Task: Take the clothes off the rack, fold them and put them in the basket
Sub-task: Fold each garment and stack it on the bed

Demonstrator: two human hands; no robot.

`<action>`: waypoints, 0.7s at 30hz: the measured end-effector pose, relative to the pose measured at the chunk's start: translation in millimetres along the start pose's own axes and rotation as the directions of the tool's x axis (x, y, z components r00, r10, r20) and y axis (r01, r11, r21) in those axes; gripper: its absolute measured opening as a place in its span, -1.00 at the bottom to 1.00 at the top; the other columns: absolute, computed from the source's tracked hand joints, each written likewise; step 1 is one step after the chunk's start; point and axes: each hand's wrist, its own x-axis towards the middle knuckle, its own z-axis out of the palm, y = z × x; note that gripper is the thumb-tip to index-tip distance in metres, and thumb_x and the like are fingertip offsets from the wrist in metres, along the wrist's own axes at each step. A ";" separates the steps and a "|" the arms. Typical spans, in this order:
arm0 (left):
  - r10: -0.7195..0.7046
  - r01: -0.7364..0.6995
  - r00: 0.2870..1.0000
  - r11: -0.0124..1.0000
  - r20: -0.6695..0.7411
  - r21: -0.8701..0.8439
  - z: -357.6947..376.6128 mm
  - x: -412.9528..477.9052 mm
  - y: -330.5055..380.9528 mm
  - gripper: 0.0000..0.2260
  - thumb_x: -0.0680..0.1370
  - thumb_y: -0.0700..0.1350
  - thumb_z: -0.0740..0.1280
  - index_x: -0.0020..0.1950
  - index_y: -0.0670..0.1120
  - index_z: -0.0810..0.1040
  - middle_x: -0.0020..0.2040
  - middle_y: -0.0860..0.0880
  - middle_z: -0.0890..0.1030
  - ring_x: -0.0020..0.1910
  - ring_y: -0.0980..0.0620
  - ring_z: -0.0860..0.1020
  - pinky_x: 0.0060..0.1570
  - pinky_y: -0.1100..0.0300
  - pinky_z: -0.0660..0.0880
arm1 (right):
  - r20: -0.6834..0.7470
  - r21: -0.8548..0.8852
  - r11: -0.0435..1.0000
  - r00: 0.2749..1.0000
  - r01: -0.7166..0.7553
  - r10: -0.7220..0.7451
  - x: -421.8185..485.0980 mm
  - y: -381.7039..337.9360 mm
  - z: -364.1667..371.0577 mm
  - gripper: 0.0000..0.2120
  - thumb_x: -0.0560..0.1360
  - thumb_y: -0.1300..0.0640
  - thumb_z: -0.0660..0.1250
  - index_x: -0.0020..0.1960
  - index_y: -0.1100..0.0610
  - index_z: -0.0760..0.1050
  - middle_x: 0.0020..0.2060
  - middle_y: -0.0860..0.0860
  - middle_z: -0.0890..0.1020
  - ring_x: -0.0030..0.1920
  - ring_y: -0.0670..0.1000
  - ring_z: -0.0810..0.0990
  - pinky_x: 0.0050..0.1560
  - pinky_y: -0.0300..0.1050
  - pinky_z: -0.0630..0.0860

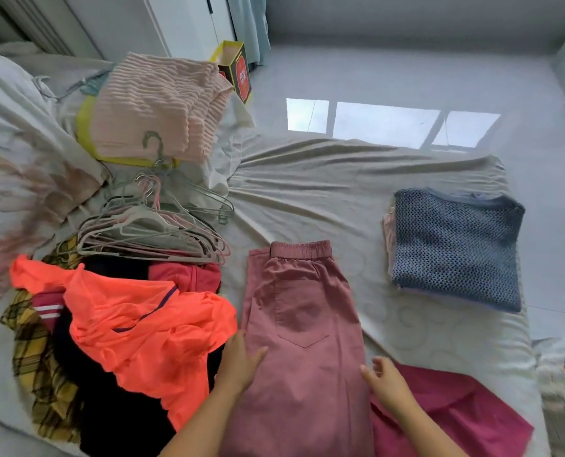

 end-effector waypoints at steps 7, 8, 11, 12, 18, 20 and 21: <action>-0.241 0.288 0.957 0.863 0.163 -0.414 22.3 82.4 -28.7 -0.23 0.04 0.18 0.47 0.08 -0.32 0.56 0.03 -0.25 0.63 0.00 -0.11 0.60 -0.05 0.09 0.50 | 0.025 0.346 0.936 0.998 -0.060 0.055 94.7 2.1 27.8 -0.14 0.11 -0.37 0.43 0.17 0.23 0.49 0.02 0.15 0.64 0.04 0.13 0.61 0.14 0.13 0.52; -0.267 0.329 0.944 0.819 0.195 -0.470 22.4 87.2 -29.7 -0.25 0.05 0.14 0.51 0.08 -0.31 0.56 0.01 -0.24 0.63 -0.01 -0.12 0.61 -0.04 0.08 0.54 | 0.028 0.391 0.918 0.998 -0.067 0.061 96.0 -5.8 29.3 -0.29 0.22 -0.26 0.46 0.15 0.24 0.52 0.00 0.16 0.65 0.03 0.14 0.62 0.14 0.13 0.52; -0.279 0.421 0.904 0.714 0.324 -0.559 20.3 98.2 -30.6 -0.58 0.28 -0.13 0.57 0.04 -0.30 0.59 -0.13 -0.22 0.66 -0.14 -0.15 0.64 -0.08 0.02 0.58 | 0.001 0.490 0.868 0.996 -0.076 0.087 90.7 -32.1 31.1 -0.70 0.43 0.04 0.43 0.04 0.25 0.59 -0.06 0.17 0.67 -0.01 0.14 0.62 0.09 0.07 0.55; -0.277 0.451 0.886 0.700 0.371 -0.554 19.1 101.6 -30.2 -0.72 0.35 -0.21 0.52 0.00 -0.29 0.60 -0.21 -0.19 0.67 -0.21 -0.12 0.64 -0.15 0.07 0.58 | 0.061 0.532 0.839 0.993 -0.118 0.101 90.8 -36.2 29.4 -0.77 0.44 0.06 0.42 -0.02 0.20 0.60 -0.09 0.14 0.67 -0.05 0.11 0.63 0.02 0.00 0.56; -0.254 0.501 0.851 0.654 0.460 -0.566 13.5 114.7 -21.5 -0.76 0.41 -0.31 0.42 0.06 -0.28 0.56 -0.16 -0.21 0.66 -0.22 -0.12 0.61 -0.16 0.10 0.57 | 0.362 0.613 0.722 0.926 -0.320 0.104 89.2 -57.5 13.8 -0.80 0.43 0.06 0.41 -0.02 0.16 0.59 -0.16 0.10 0.70 -0.13 0.05 0.64 -0.21 -0.15 0.55; -0.226 0.469 0.875 0.613 0.428 -0.636 7.8 109.2 -14.8 -0.74 0.43 -0.32 0.38 0.11 -0.25 0.54 -0.09 -0.22 0.63 -0.15 -0.14 0.58 -0.05 0.05 0.54 | 0.363 0.634 0.694 0.924 -0.340 0.121 85.1 -62.0 8.3 -0.76 0.39 0.08 0.43 -0.01 0.20 0.59 -0.20 0.11 0.71 -0.13 0.08 0.63 -0.15 -0.10 0.54; -0.186 0.443 0.889 0.582 0.419 -0.682 2.4 103.5 -10.0 -0.75 0.44 -0.33 0.36 0.10 -0.25 0.54 -0.10 -0.21 0.64 -0.14 -0.13 0.58 -0.01 0.04 0.52 | 0.346 0.653 0.679 0.930 -0.335 0.126 78.9 -66.0 3.0 -0.74 0.37 0.10 0.44 -0.01 0.22 0.59 -0.23 0.11 0.70 -0.14 0.08 0.62 -0.13 -0.10 0.54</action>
